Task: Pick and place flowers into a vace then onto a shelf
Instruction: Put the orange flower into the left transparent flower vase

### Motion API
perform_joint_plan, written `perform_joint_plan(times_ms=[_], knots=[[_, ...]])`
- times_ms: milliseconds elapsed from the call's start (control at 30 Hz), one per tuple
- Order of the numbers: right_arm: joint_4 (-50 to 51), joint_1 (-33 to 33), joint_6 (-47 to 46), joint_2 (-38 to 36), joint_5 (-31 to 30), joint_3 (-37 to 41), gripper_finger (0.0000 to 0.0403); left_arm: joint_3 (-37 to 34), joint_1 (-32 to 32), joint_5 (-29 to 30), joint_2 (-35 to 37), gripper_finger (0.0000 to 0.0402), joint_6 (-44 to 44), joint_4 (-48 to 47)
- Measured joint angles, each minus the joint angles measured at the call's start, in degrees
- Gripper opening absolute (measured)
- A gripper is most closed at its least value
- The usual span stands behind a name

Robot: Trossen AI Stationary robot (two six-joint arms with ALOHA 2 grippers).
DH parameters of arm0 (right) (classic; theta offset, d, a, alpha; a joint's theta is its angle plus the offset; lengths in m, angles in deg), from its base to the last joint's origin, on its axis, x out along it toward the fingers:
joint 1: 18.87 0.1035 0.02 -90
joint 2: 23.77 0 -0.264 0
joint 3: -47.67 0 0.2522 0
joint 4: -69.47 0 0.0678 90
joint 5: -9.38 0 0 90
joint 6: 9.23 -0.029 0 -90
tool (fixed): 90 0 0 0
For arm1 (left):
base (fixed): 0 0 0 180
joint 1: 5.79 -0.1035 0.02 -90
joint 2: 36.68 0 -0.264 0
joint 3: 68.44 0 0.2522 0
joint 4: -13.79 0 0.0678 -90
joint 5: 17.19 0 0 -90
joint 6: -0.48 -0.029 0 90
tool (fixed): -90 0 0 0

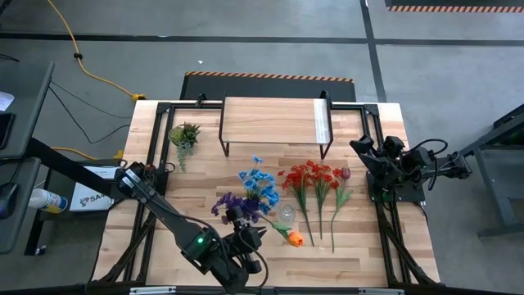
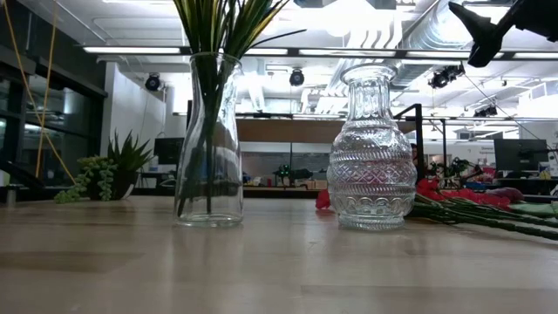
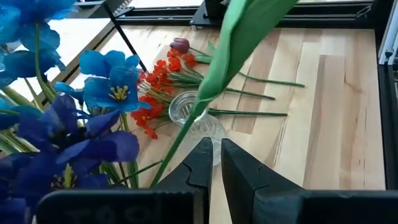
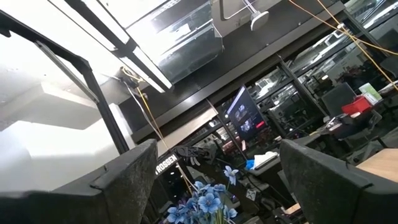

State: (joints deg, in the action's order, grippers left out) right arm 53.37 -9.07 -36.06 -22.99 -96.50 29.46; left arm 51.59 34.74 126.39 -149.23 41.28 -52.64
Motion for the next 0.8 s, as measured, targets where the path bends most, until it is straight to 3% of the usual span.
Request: perform_joint_plan(times_ms=[567,800], knots=[[-1.1,0.0,-0.2,0.0,0.0,0.0,0.0328,0.0,0.0,3.0,0.0,0.0069,0.2,0.7],[-1.1,0.0,-0.2,0.0,0.0,0.0,0.0328,0.0,0.0,0.5,0.0,0.0069,0.1,0.7]])
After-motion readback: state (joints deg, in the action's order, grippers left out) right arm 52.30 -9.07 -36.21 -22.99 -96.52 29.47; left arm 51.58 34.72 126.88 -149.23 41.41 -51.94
